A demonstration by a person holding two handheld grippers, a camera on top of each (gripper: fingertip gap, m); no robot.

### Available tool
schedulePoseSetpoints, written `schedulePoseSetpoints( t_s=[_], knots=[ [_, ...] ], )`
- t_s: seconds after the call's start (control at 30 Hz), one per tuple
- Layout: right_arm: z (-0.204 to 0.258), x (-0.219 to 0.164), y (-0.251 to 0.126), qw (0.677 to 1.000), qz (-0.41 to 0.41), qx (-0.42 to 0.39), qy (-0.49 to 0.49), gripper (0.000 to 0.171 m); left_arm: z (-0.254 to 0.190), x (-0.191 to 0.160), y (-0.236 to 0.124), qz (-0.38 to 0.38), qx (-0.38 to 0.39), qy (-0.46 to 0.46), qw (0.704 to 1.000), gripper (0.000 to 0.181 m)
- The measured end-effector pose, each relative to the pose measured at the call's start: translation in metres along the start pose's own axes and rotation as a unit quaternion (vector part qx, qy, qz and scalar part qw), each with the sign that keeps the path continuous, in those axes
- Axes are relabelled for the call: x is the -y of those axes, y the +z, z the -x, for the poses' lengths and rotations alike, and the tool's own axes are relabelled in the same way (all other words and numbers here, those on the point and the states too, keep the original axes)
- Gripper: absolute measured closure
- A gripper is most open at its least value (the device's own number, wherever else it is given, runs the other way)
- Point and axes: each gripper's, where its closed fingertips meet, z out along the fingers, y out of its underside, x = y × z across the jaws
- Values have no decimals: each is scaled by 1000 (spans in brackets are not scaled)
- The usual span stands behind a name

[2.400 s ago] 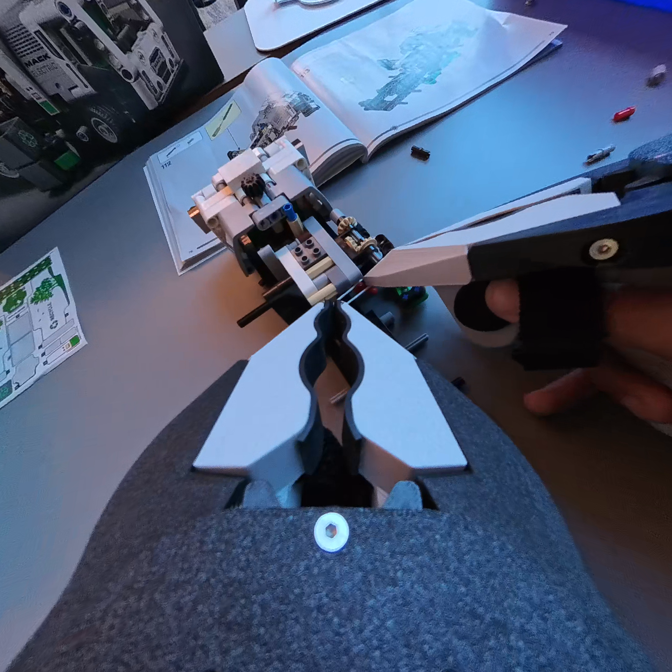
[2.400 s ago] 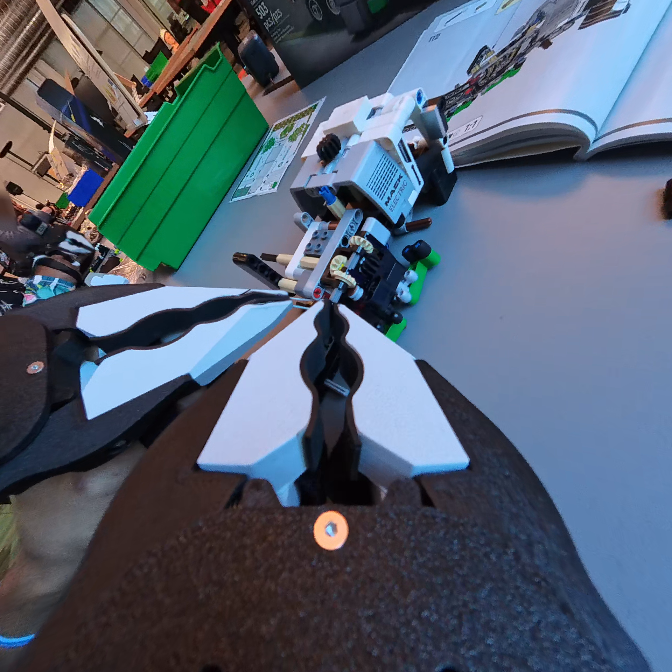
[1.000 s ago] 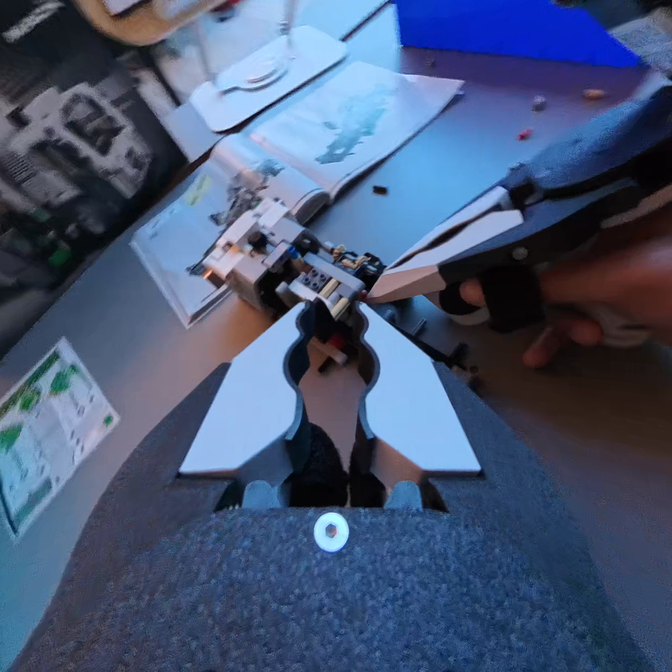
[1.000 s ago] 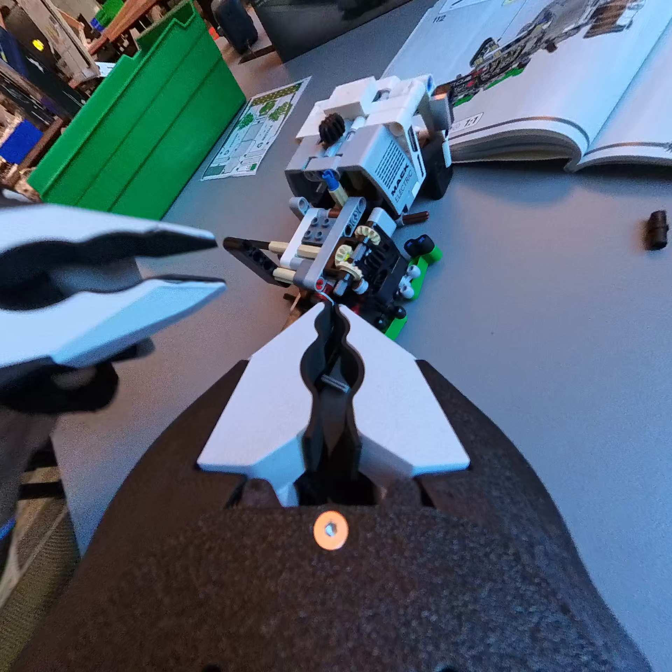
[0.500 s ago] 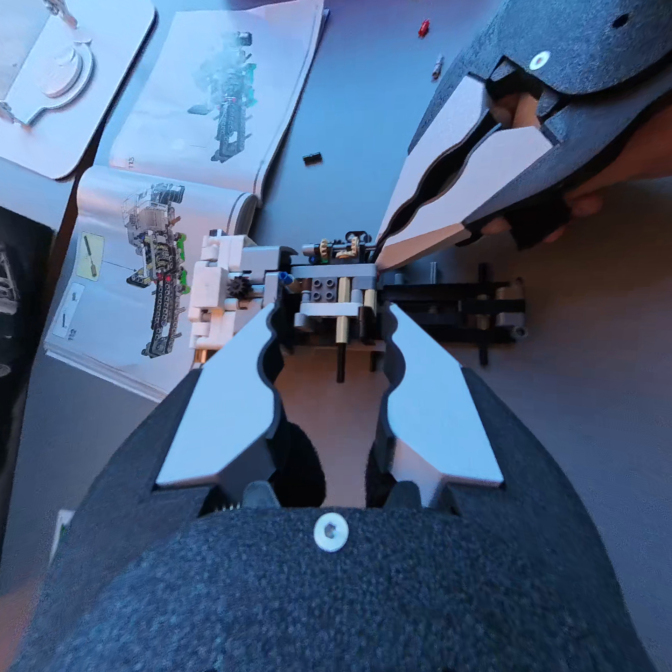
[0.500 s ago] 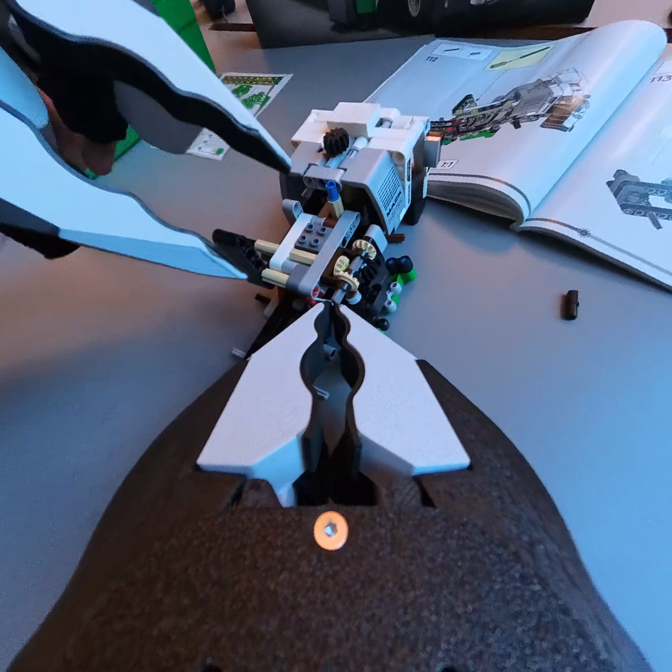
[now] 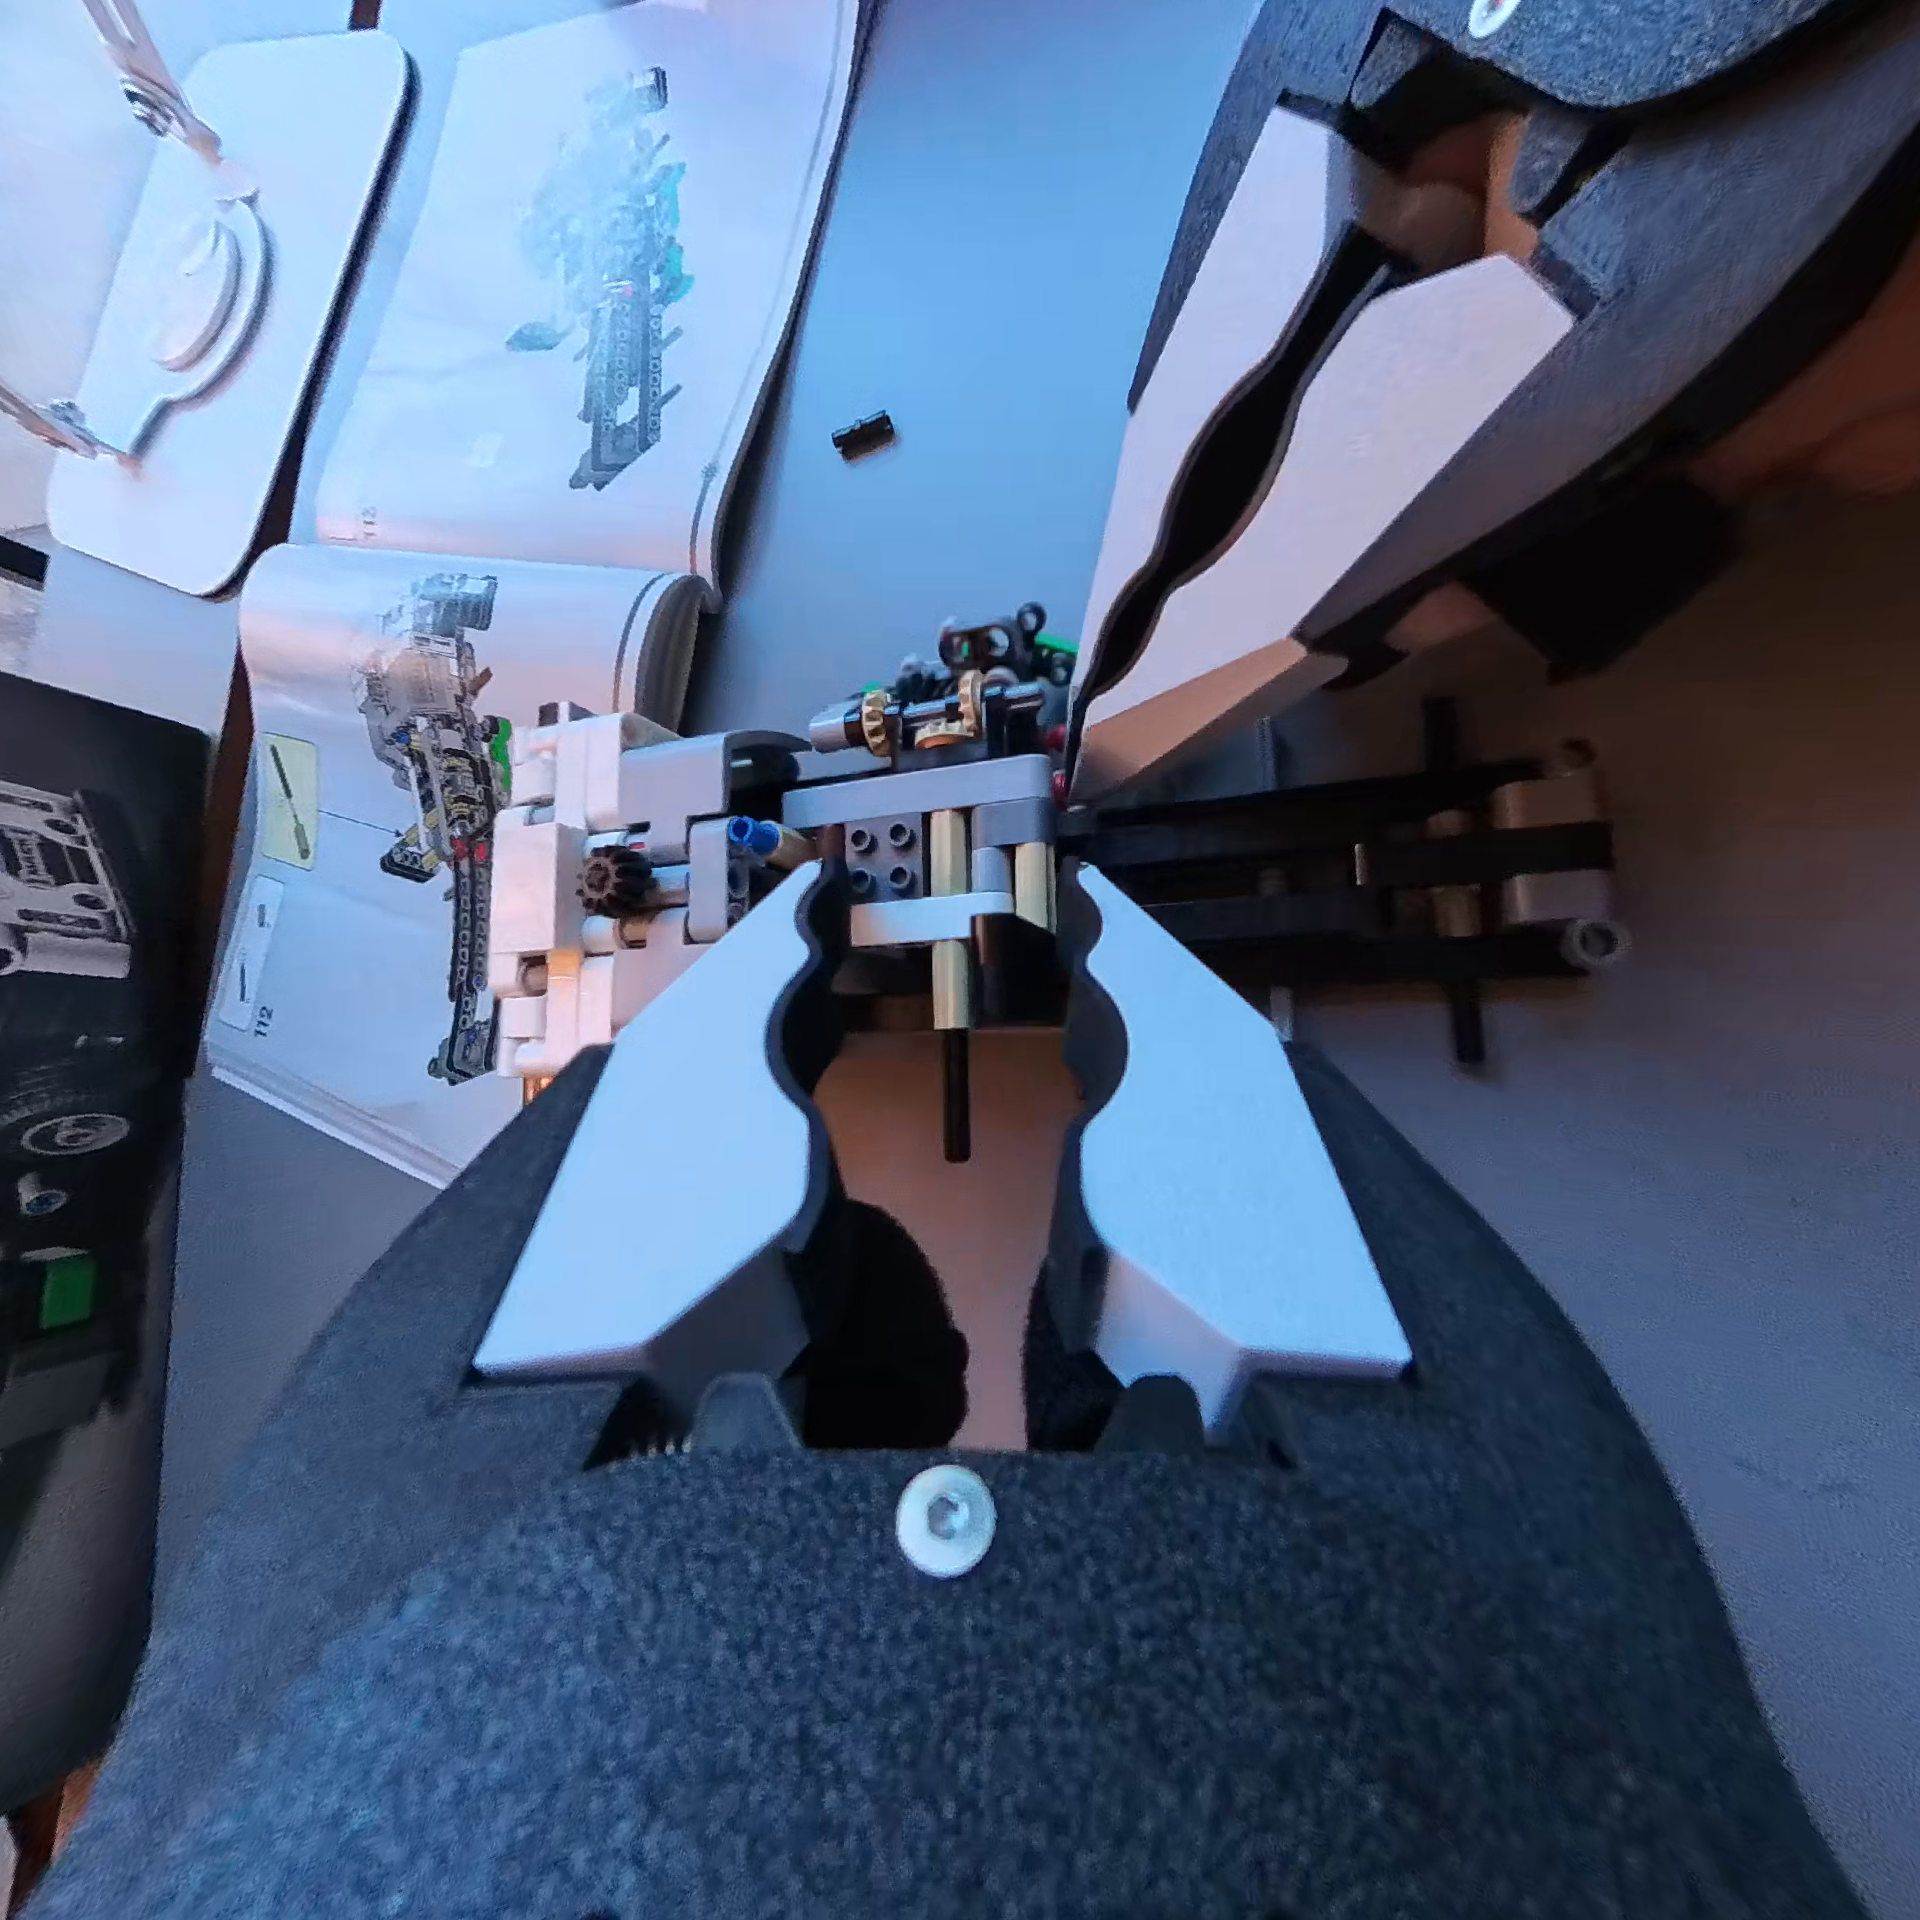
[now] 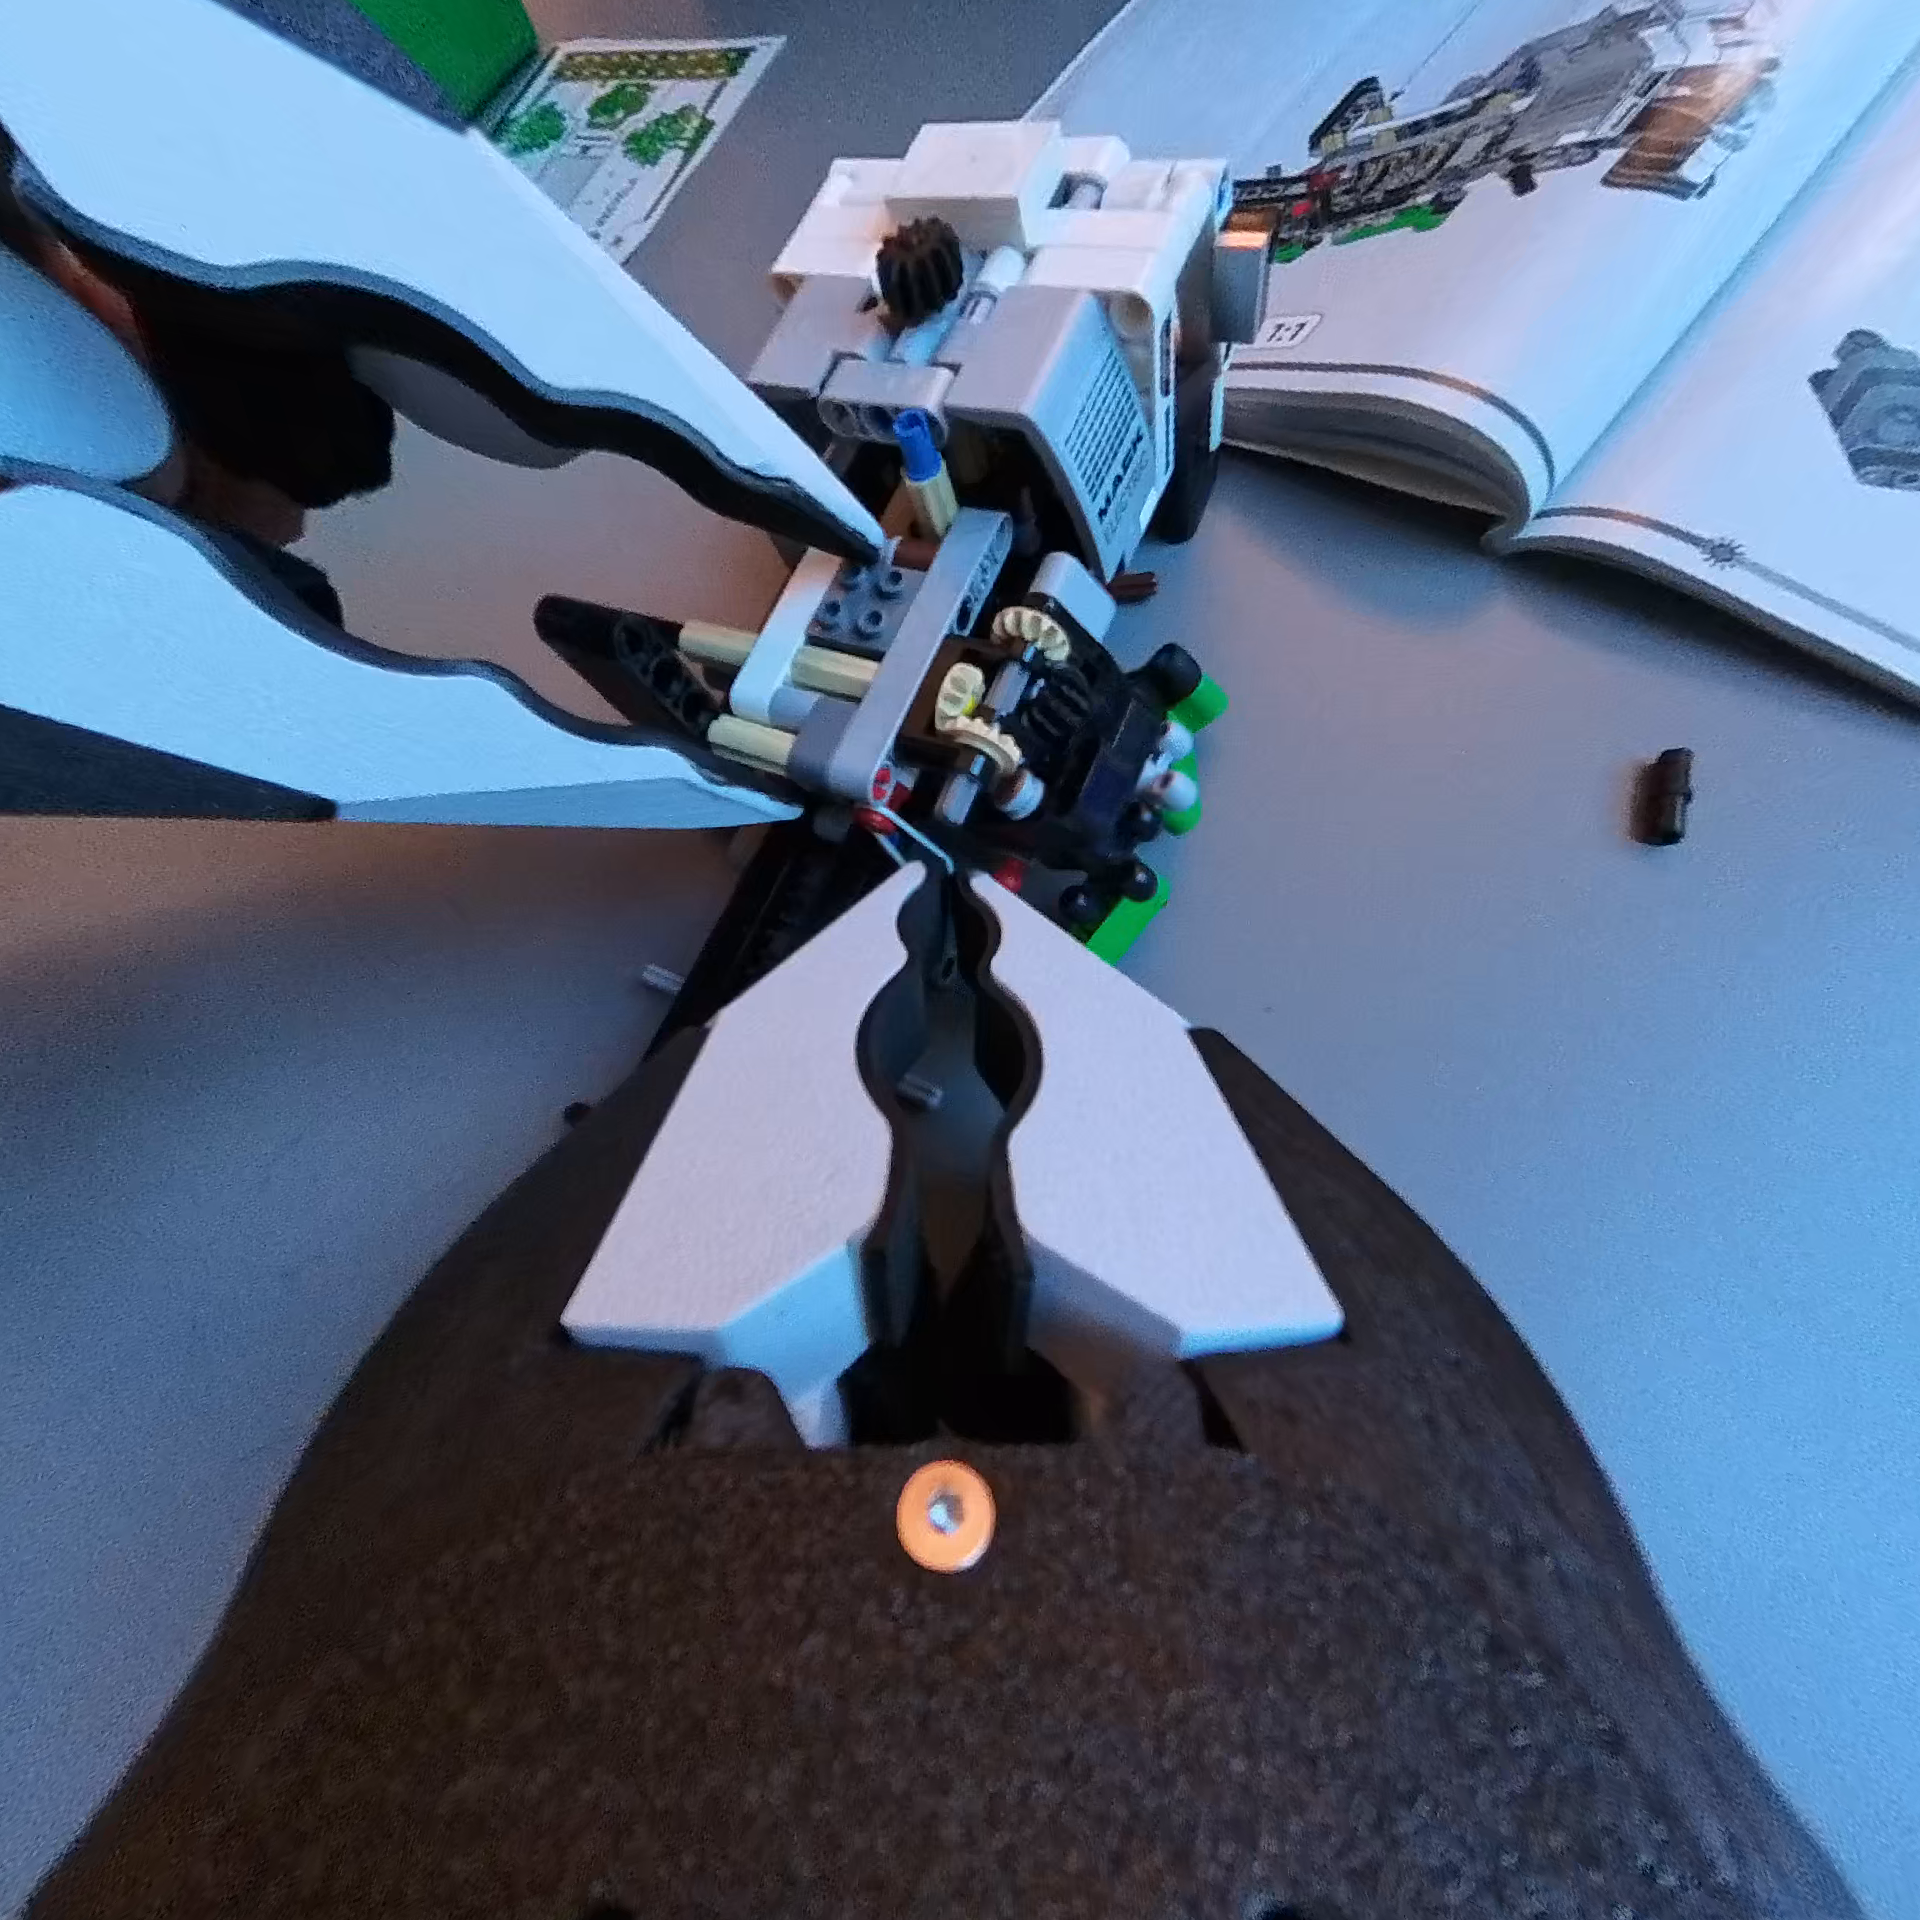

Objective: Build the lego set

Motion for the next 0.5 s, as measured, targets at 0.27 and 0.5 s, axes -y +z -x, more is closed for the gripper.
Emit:
schedulePoseSetpoints(
  t_s=[0.27, 0.5],
  knots=[
    [-2, 2, -9, 999, -29, -40, -22, 171, 1, 0, 1, -21, 19, -19, 999, 145],
    [-4, -3, -9, 999, -16, -35, -4, 171, 0, 1, 1, -29, 30, -40, 998, 145]
  ],
)
